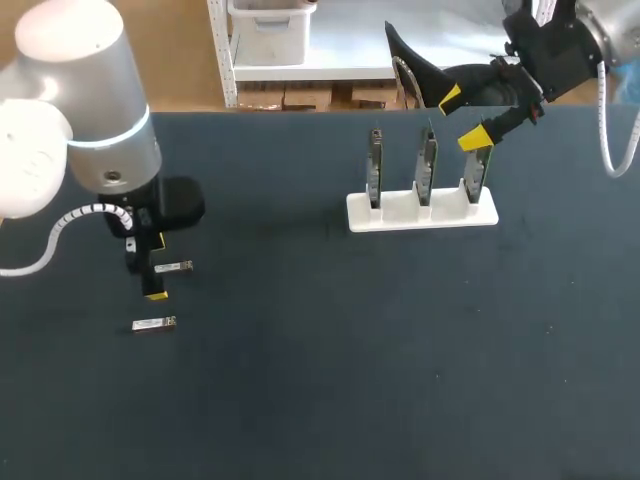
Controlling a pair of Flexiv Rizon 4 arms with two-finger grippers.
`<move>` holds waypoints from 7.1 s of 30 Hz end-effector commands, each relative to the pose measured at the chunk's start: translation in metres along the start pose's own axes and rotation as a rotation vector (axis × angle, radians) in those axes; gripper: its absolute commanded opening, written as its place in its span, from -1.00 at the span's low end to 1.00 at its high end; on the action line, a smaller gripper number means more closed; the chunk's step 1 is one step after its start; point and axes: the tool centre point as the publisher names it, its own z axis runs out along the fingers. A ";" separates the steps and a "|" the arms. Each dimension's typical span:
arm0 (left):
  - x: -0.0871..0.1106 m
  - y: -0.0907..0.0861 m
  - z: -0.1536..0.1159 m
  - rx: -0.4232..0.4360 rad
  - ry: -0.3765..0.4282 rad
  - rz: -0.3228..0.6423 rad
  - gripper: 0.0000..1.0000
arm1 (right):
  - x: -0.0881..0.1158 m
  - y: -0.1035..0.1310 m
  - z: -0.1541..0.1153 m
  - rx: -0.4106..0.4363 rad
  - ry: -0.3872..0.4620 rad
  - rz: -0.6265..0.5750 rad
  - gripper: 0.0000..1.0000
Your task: Pick up the optical module with the left hand, and insert it into the network port with the right hand.
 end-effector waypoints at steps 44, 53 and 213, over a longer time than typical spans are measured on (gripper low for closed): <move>-0.009 0.003 0.011 0.059 0.005 0.008 -1.00 | 0.000 -0.001 0.000 -0.002 -0.001 0.000 1.00; -0.017 0.006 0.006 0.050 -0.030 -0.009 -1.00 | 0.000 -0.001 0.000 -0.002 -0.001 0.000 1.00; -0.415 0.038 -0.163 0.184 -1.419 0.060 -1.00 | 0.000 -0.001 0.000 -0.002 -0.001 0.000 1.00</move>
